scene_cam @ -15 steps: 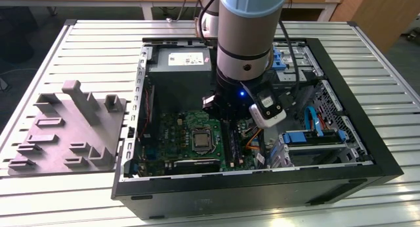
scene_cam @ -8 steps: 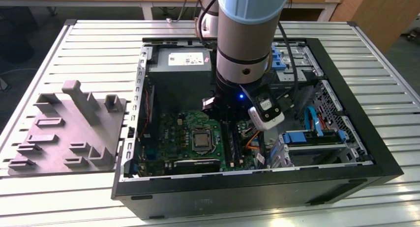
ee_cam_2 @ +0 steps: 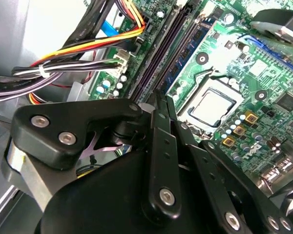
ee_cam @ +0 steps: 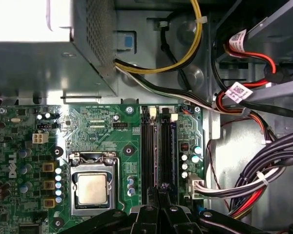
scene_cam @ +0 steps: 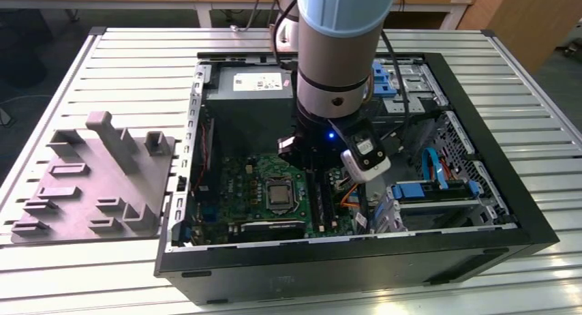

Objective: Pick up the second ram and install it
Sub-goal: 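Insert the second ram into the second slot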

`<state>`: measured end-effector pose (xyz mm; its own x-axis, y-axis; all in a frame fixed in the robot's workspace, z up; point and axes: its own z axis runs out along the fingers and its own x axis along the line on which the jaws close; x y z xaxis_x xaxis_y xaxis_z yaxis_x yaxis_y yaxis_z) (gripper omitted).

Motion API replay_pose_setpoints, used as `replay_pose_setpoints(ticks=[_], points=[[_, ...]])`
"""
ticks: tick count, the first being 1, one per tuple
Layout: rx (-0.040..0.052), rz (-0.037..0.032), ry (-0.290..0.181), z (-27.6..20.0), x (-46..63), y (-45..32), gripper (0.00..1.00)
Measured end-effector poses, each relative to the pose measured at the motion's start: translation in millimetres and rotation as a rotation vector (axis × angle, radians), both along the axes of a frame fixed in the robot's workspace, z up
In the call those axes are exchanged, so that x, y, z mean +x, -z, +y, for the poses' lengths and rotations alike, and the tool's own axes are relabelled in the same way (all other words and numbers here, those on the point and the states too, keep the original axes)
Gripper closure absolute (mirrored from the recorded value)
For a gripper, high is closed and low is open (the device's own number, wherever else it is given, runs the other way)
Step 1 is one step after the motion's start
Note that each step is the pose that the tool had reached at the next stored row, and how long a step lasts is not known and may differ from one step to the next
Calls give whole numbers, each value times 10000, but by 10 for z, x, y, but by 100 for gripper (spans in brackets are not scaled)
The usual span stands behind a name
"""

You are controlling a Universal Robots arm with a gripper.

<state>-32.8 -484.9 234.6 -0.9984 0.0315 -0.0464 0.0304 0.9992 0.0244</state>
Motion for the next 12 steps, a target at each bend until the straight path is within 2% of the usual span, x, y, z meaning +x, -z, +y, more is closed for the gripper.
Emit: replay_pose_setpoints(ticks=[5,12], points=[[0,0,-170,1,0,14,89],[2,1,-173,0,-1,34,89]])
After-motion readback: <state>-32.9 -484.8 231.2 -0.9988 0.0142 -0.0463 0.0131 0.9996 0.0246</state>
